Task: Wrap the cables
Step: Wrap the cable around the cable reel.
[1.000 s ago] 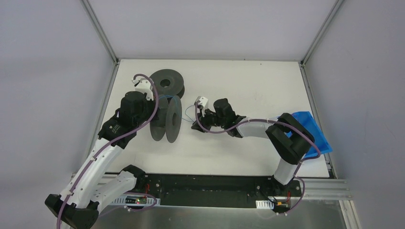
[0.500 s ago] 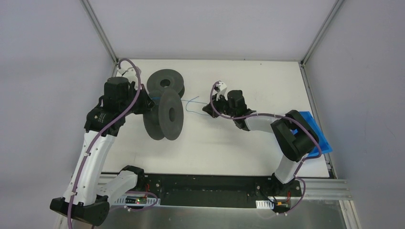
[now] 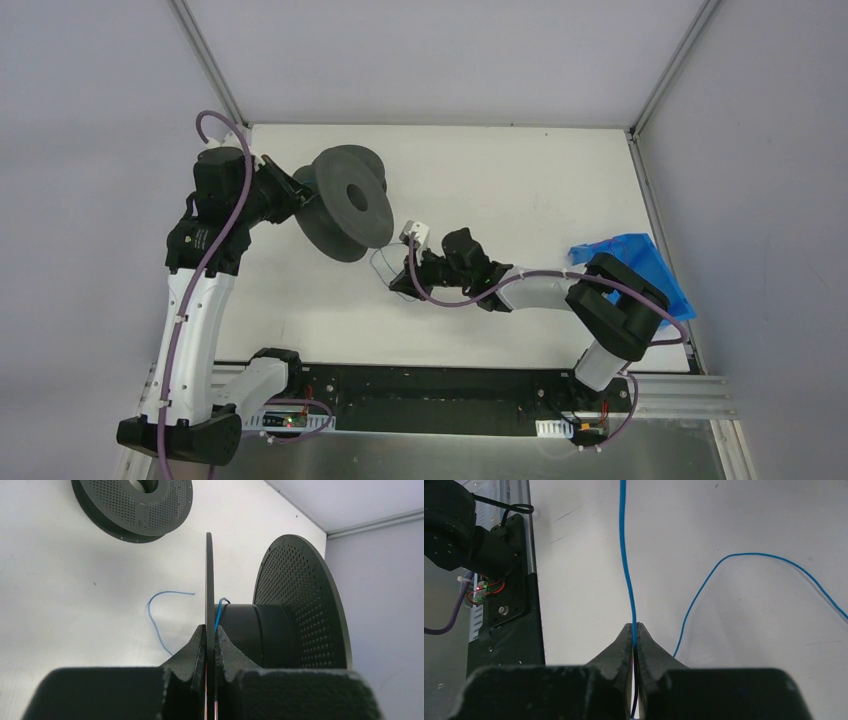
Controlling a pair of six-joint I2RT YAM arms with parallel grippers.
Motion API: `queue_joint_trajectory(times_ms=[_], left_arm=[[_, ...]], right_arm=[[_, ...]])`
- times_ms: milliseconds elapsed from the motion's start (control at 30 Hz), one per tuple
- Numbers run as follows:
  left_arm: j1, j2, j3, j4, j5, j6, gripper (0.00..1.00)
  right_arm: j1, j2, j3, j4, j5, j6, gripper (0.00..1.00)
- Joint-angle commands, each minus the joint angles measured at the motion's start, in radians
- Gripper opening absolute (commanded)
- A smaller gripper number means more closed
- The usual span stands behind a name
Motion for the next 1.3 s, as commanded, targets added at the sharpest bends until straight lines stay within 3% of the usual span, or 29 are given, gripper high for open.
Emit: queue_joint_trajectory(times_ms=[0,233,367,533,667,833,1000,1267], left_arm=[[0.009,-0.025,0.011,0.11,-0.06,-0.124,0.0],[0.007,-0.014,-0.093,0.193,-0.217,-0.072,0.0],[-0.038,0.003,-0.135,0.249,-0.297,0.119,0.0],[-0.25,0.02,-0.201,0.31,-0.493,0.358,0.0],[-0.284,0.017,-0.268,0.318,-0.462,0.43,0.0],[-0.288,-0.041,-0.397,0.391,-0.399,0.61,0.0],[-0.288,-0.061,-0.419,0.39,-0.316,0.704,0.0],[-0.288,-0.049,-0.414,0.362,-0.373,0.77,0.0]], right_arm=[[0.026,0.012,0.008,0.099,-0.051,-0.014,0.06],[0.157,-0.068,0.054,0.022,0.085,-0.006,0.0],[0.191,-0.185,0.117,-0.169,0.214,-0.04,0.0],[0.188,-0.236,0.346,-0.497,0.323,-0.132,0.0],[0.144,-0.187,0.523,-0.684,0.346,-0.16,0.0],[0.077,-0.181,0.577,-0.693,0.346,-0.171,0.0],[0.026,-0.179,0.594,-0.708,0.313,-0.228,0.0],[0.019,-0.27,0.496,-0.687,0.44,-0.342,0.0]])
